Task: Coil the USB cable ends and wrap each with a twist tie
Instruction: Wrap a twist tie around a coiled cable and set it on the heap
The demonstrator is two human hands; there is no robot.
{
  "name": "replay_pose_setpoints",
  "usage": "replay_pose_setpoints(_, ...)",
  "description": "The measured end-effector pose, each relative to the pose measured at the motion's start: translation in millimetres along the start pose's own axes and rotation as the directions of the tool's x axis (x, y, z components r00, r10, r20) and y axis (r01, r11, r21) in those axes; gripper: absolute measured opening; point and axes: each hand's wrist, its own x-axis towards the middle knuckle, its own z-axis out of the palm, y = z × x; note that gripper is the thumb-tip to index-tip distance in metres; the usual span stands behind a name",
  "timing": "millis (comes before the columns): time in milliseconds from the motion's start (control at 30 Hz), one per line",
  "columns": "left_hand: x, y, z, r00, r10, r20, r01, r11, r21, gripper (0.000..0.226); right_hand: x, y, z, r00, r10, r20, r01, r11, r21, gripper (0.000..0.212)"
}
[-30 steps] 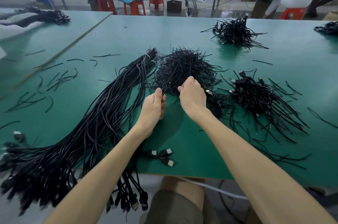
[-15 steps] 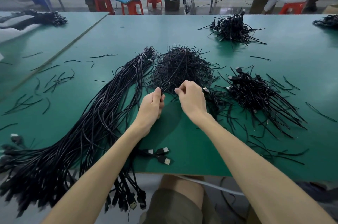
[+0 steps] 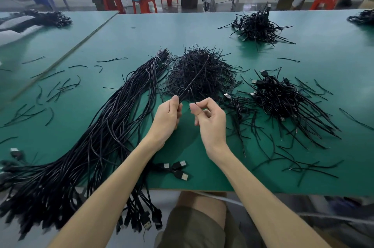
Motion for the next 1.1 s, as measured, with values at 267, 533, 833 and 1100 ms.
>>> replay_pose_setpoints(267,-2,3,2,0.999,0.031,0.036,-0.032,0.999,0.033,0.046,2,8,1,0.996,0.030,0.083,-0.029,1.000,-0.012,0.020)
replay_pose_setpoints(533,-3,5,2,0.999,0.020,0.044,-0.018,0.999,-0.039,0.045,2,12,3,0.990,0.070,0.119,-0.061,0.995,-0.079,0.023)
replay_pose_setpoints(833,-6,5,0,0.996,0.069,0.057,-0.069,0.998,-0.005,0.050,2,12,2,0.988,0.053,0.148,-0.037,0.993,-0.108,0.022)
replay_pose_setpoints(1100,-6,5,-2,0.996,0.089,-0.017,-0.089,0.996,0.020,0.049,1,9,1,0.976,0.054,0.210,-0.035,0.995,-0.090,0.019)
